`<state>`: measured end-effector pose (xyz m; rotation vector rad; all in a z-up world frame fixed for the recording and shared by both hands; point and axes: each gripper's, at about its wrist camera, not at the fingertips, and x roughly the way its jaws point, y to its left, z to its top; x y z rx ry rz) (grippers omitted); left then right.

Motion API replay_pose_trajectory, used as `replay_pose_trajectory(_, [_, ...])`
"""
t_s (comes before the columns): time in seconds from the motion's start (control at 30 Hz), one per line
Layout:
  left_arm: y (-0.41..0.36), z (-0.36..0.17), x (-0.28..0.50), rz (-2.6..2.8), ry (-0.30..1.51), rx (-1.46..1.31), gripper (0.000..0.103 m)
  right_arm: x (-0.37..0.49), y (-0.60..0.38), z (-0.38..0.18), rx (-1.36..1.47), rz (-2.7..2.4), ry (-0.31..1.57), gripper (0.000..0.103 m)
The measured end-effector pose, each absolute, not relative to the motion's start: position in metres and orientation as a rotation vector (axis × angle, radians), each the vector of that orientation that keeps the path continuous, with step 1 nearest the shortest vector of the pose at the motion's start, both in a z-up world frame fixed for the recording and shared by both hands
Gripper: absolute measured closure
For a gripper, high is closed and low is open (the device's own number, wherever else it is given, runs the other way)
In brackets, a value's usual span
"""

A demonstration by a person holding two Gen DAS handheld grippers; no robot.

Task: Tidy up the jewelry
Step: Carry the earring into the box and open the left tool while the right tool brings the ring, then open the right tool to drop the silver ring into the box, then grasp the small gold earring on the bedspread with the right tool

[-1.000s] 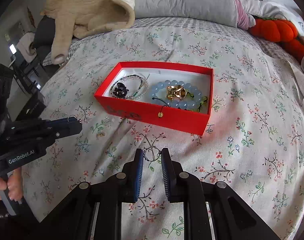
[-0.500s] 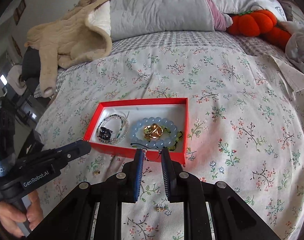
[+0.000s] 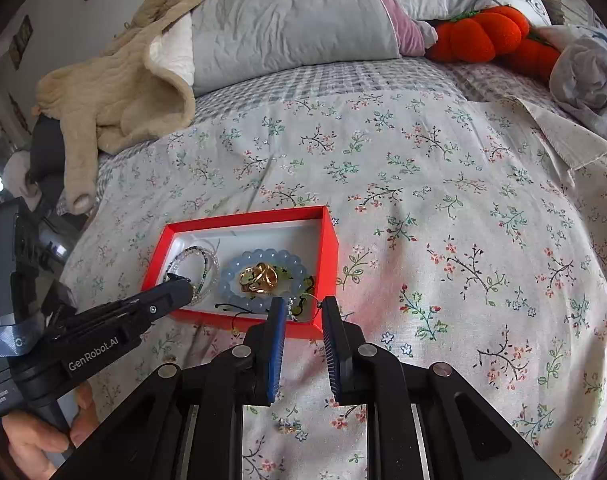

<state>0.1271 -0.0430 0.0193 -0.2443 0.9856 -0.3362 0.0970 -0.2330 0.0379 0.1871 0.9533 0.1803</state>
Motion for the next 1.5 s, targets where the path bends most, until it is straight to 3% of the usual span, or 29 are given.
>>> replay_pose_trajectory(0.4, [-0.015, 0.04, 0.11, -0.272, 0.956, -0.205, 0.066, 0.106, -0.221, 0.04, 0.182, 0.19, 0.951, 0.085])
replay_pose_trajectory(0.9, [0.025, 0.018, 0.107, -0.176, 1.03, -0.149, 0.057, 0.129, -0.205, 0.036, 0.186, 0.144, 0.959, 0.083])
replay_pose_trajectory(1.03, [0.028, 0.016, 0.106, -0.169, 1.03, -0.138, 0.05, 0.129, -0.207, 0.035, 0.201, 0.15, 0.974, 0.074])
replay_pose_trajectory(1.13, [0.03, 0.015, 0.104, -0.168, 1.034, -0.132, 0.048, 0.125, -0.211, 0.039, 0.206, 0.152, 0.96, 0.052])
replay_pose_trajectory(1.5, [0.035, 0.008, 0.093, -0.17, 1.044, -0.096, 0.032, 0.099, -0.211, 0.042, 0.145, 0.192, 0.969, 0.046])
